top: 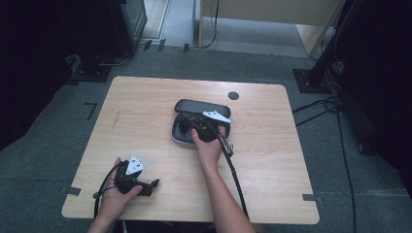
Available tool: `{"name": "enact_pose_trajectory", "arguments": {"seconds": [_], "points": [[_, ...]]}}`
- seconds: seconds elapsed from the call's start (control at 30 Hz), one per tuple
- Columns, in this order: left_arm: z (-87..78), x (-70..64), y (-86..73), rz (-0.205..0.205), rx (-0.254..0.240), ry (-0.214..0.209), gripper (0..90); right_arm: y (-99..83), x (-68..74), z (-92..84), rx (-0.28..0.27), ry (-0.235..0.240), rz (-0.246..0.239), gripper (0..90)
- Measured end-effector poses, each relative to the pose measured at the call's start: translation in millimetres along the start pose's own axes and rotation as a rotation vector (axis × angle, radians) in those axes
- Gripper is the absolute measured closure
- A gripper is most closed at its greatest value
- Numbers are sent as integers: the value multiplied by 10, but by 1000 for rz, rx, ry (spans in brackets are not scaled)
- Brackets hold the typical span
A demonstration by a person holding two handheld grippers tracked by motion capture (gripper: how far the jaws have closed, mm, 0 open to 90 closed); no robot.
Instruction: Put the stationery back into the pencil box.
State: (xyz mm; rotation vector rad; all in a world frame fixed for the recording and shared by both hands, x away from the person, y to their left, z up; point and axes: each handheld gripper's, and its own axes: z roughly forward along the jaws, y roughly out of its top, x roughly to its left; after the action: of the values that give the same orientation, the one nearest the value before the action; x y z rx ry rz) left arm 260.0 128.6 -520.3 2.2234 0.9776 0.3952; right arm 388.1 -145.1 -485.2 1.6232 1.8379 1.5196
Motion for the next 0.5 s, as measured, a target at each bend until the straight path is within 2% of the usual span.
{"name": "enact_pose_trajectory", "arguments": {"seconds": [0.03,0.1,0.17,0.37,0.5], "points": [[0,0,0,0,0,0,0,5,-12,0,3,-21,-14,730],[0,0,0,0,0,0,0,6,-66,6,22,-54,-9,699],[0,0,0,0,0,0,0,1,-125,12,39,-62,-1,675],[3,0,1,-1,-1,0,0,-10,-196,-26,81,-104,-30,611],[1,0,2,0,0,0,0,-38,-268,-100,83,-110,-13,586]]}}
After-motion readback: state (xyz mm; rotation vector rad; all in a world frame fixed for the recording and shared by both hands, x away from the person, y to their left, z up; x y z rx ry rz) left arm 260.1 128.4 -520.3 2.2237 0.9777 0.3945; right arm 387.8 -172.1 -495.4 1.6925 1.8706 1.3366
